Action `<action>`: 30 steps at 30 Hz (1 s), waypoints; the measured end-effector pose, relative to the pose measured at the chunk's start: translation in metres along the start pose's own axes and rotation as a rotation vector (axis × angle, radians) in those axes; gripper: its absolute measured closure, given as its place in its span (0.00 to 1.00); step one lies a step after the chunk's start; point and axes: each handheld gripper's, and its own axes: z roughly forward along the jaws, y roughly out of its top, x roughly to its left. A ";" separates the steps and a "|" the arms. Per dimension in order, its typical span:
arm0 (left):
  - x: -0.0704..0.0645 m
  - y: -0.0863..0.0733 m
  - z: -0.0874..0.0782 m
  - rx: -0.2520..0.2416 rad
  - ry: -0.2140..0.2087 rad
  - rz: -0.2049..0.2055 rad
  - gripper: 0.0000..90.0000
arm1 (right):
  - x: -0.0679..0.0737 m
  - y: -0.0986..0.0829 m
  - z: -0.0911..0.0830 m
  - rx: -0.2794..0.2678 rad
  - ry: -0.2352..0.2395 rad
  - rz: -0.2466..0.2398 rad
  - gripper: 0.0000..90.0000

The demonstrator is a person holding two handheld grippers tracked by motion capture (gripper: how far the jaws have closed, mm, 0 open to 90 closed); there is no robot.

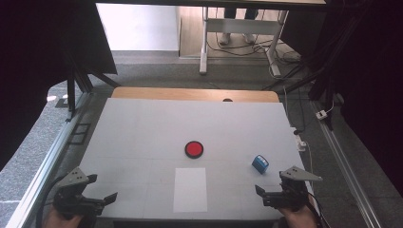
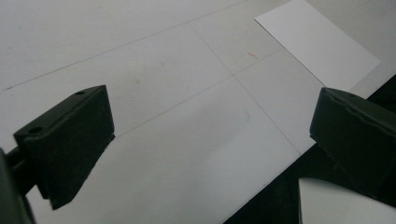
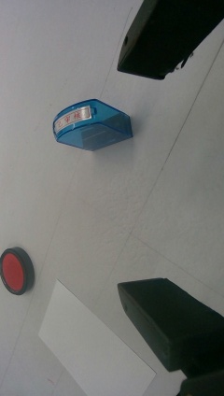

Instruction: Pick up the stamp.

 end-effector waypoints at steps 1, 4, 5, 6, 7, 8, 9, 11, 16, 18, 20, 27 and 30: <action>0.000 0.000 0.000 0.000 0.000 0.000 0.00 | 0.000 0.000 0.000 0.000 0.000 -0.002 0.00; 0.000 0.000 0.000 0.000 0.000 0.003 0.00 | 0.002 0.000 0.000 0.004 0.002 -0.014 0.00; -0.001 0.000 0.000 0.001 -0.002 0.003 0.00 | 0.002 0.001 0.001 0.007 -0.001 -0.021 0.00; -0.001 0.000 0.000 0.003 0.001 0.005 0.00 | 0.002 0.001 0.001 0.014 -0.002 -0.026 0.00; -0.001 0.000 0.000 0.005 0.001 0.009 0.00 | 0.003 0.001 0.001 0.013 0.004 -0.027 0.00; -0.001 0.000 0.000 0.005 0.001 0.009 0.00 | 0.003 0.001 0.001 0.013 0.004 -0.027 0.00; -0.001 0.000 0.001 0.008 0.001 0.010 0.00 | 0.003 0.001 0.001 0.012 0.002 -0.029 0.00; -0.001 0.000 0.001 0.010 0.002 0.009 0.00 | 0.003 0.001 0.001 0.013 0.003 -0.029 0.00; 0.000 0.000 0.001 0.008 -0.004 0.001 0.00 | 0.004 0.002 0.001 0.007 -0.001 -0.040 0.00; 0.000 0.000 0.001 0.007 -0.003 0.002 0.00 | 0.006 0.004 0.002 -0.005 0.004 -0.051 0.00; 0.000 0.000 0.001 0.008 -0.004 0.002 0.00 | 0.007 0.006 0.002 -0.008 0.005 -0.068 0.00; 0.001 0.000 0.001 0.004 -0.007 -0.001 0.00 | 0.010 0.012 0.009 0.002 0.009 -0.075 0.00; 0.001 0.000 0.001 0.004 -0.008 -0.001 0.00 | 0.009 0.015 0.014 0.038 0.024 -0.050 0.00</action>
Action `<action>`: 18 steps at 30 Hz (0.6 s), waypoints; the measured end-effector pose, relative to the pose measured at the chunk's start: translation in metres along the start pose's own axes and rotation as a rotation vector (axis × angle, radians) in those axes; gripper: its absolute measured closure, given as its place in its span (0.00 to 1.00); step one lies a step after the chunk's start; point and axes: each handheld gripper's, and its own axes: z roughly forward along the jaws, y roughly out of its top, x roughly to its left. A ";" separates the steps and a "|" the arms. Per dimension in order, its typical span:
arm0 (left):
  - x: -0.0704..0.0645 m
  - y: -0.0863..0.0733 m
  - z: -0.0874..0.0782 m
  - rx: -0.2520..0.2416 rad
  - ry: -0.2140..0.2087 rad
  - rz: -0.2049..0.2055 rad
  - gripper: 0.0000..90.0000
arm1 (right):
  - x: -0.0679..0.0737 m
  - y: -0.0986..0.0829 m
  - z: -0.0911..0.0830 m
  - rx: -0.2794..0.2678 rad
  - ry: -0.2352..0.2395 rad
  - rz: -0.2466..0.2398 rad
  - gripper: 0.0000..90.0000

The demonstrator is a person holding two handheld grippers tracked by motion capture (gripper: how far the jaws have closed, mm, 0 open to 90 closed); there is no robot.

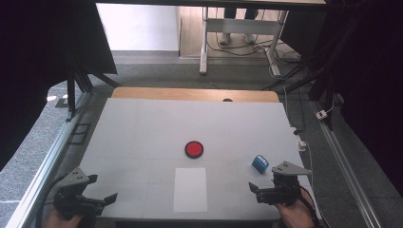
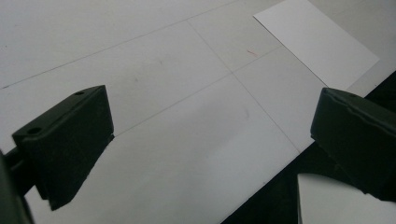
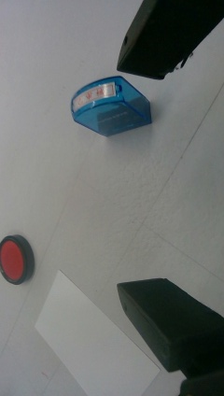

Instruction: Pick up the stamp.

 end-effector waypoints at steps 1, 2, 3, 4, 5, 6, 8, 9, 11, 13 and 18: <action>0.000 0.000 0.000 0.003 -0.001 0.000 0.00 | -0.001 0.001 0.002 0.009 -0.001 0.000 0.00; 0.000 0.000 0.000 0.003 -0.002 0.000 0.00 | -0.002 0.002 0.004 0.016 -0.006 -0.006 0.00; 0.000 0.001 0.000 0.005 -0.002 0.001 0.00 | -0.003 0.003 0.005 0.022 -0.014 -0.010 0.00; 0.000 0.001 0.001 0.006 -0.004 0.001 0.00 | -0.004 0.004 0.006 0.025 -0.020 -0.012 0.00; 0.000 0.001 0.001 0.006 -0.004 0.001 0.00 | -0.004 0.004 0.006 0.025 -0.020 -0.012 0.00; 0.000 0.001 0.001 0.006 -0.004 0.002 0.00 | -0.006 0.006 0.009 0.032 -0.042 -0.018 0.00; 0.000 0.001 0.001 0.006 -0.005 0.002 0.00 | -0.010 0.008 0.012 0.037 -0.052 -0.008 0.00; 0.000 0.001 0.001 0.006 -0.006 0.002 0.00 | -0.011 0.010 0.014 0.044 -0.051 -0.005 0.00; 0.000 0.001 0.001 0.006 -0.006 0.002 0.00 | -0.014 0.013 0.018 0.057 -0.053 -0.012 0.00; 0.000 0.001 0.001 0.007 -0.007 0.003 0.00 | -0.015 0.014 0.021 0.069 -0.054 -0.017 0.00; 0.000 0.001 0.001 0.009 -0.006 0.004 0.00 | -0.027 0.019 0.032 0.094 -0.051 -0.012 0.00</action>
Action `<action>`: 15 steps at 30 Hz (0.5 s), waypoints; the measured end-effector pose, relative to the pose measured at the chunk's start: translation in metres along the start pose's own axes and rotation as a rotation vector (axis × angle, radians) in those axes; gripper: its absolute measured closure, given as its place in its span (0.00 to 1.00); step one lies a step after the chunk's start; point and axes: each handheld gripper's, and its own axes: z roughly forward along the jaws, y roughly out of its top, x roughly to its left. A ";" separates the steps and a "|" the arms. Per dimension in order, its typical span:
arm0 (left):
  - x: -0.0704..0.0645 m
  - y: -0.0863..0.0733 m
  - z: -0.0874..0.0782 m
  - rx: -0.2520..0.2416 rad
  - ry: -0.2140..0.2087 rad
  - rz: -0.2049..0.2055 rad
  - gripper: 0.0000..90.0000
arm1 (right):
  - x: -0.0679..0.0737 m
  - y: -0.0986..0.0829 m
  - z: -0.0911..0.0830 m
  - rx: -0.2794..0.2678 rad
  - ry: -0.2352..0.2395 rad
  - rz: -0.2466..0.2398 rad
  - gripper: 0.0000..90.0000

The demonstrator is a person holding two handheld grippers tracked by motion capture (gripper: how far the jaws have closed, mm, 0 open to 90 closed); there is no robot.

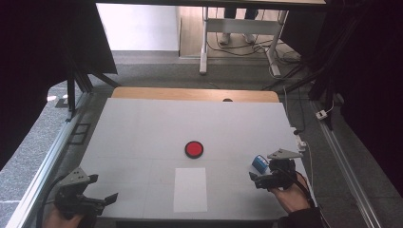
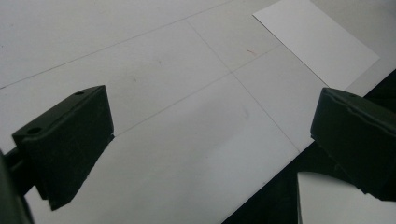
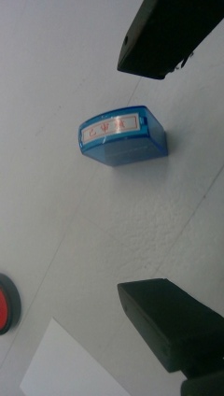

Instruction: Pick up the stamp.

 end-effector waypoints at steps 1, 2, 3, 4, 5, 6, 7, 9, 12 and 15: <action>0.000 0.000 0.000 0.000 0.000 0.000 0.00 | -0.002 0.001 0.002 0.004 0.002 0.002 0.00; 0.000 0.000 0.000 0.000 0.000 0.000 0.00 | -0.002 0.001 0.002 0.004 0.002 0.002 0.00; 0.000 0.000 0.000 0.000 -0.001 0.001 0.00 | -0.005 0.003 0.007 0.014 0.000 -0.003 0.00; 0.000 0.000 0.000 0.000 -0.001 0.002 0.00 | -0.006 0.004 0.009 0.021 -0.006 -0.014 0.00; 0.000 0.000 0.000 0.000 -0.001 0.002 0.00 | -0.007 0.004 0.011 0.024 -0.008 -0.021 0.00; 0.000 0.000 0.000 0.000 -0.002 0.002 0.00 | -0.007 0.004 0.011 0.024 -0.008 -0.021 0.00; 0.000 0.000 0.000 0.000 -0.002 0.001 0.00 | -0.011 0.005 0.015 0.031 -0.008 -0.028 0.00; 0.000 0.000 0.000 0.000 -0.003 0.001 0.00 | -0.014 0.006 0.019 0.041 -0.005 -0.026 0.00; 0.000 0.000 0.000 -0.001 -0.004 0.000 0.00 | -0.018 0.006 0.024 0.057 0.000 -0.025 0.00; 0.000 0.000 0.000 -0.002 -0.005 0.001 0.00 | -0.021 0.007 0.028 0.067 0.007 -0.030 0.00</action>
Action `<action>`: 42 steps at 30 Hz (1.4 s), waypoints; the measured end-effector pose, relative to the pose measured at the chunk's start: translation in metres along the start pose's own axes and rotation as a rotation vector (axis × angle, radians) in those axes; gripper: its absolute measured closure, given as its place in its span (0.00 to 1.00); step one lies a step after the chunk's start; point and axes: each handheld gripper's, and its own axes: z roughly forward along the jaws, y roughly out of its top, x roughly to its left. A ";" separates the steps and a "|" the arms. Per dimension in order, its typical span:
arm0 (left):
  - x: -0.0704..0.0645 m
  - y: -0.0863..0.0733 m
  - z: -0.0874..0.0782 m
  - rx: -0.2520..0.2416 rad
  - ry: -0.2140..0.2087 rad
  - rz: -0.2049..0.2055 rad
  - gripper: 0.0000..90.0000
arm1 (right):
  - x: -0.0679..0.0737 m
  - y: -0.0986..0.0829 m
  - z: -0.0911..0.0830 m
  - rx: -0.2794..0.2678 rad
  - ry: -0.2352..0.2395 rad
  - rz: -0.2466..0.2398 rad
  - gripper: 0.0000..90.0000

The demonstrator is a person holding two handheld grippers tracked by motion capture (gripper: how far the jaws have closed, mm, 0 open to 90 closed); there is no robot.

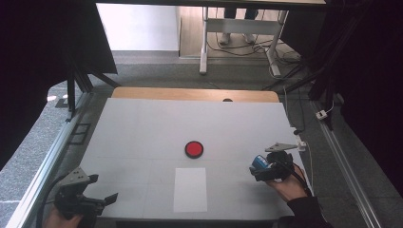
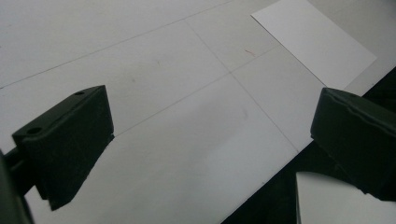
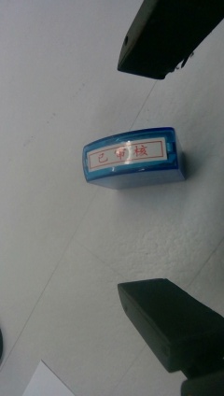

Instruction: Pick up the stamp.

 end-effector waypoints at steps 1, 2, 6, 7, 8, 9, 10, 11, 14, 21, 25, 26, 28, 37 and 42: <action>0.000 0.000 0.000 0.000 -0.002 -0.001 0.00 | 0.000 0.001 0.002 0.003 -0.003 -0.004 0.00; 0.000 0.000 0.000 0.000 -0.002 -0.001 0.00 | -0.001 0.001 0.003 0.006 0.000 -0.009 0.00; 0.000 0.000 0.000 0.001 -0.004 -0.001 0.00 | -0.005 0.003 0.009 0.029 -0.011 -0.017 0.00; 0.000 0.000 0.000 0.001 -0.006 -0.002 0.00 | -0.006 0.003 0.010 0.030 -0.014 -0.018 0.00; 0.000 0.000 0.000 0.001 -0.007 -0.005 0.00 | -0.007 0.003 0.011 0.033 -0.015 -0.022 0.00; 0.001 0.000 0.000 0.000 -0.007 -0.003 0.00 | -0.007 0.003 0.011 0.033 -0.015 -0.022 0.00; 0.000 0.000 0.000 0.001 -0.009 -0.004 0.00 | -0.009 0.004 0.011 0.032 -0.015 -0.018 0.00; 0.001 0.000 0.000 0.001 -0.009 -0.002 0.00 | -0.009 0.004 0.012 0.033 -0.016 -0.014 0.00; 0.001 0.000 0.000 0.003 -0.010 0.000 0.00 | -0.011 0.004 0.013 0.044 -0.018 -0.014 0.02; 0.001 0.000 0.000 0.004 -0.012 0.000 0.00 | -0.014 0.006 0.009 0.031 0.000 -0.028 0.26; 0.000 0.000 0.001 0.004 -0.011 0.001 0.00 | -0.014 0.008 0.006 0.036 0.001 -0.052 0.49; 0.000 0.000 0.001 0.004 -0.011 0.001 0.00 | -0.014 0.008 0.006 0.036 0.001 -0.052 0.49; 0.000 0.000 0.001 0.005 -0.011 0.002 0.00 | -0.016 0.008 0.007 0.048 0.016 -0.056 0.58; 0.000 0.000 0.001 0.008 -0.014 0.004 0.00 | -0.019 0.009 0.007 0.050 0.045 -0.049 0.77; 0.000 0.000 0.001 0.008 -0.015 0.005 0.00 | -0.018 0.010 0.008 0.060 0.044 -0.047 0.78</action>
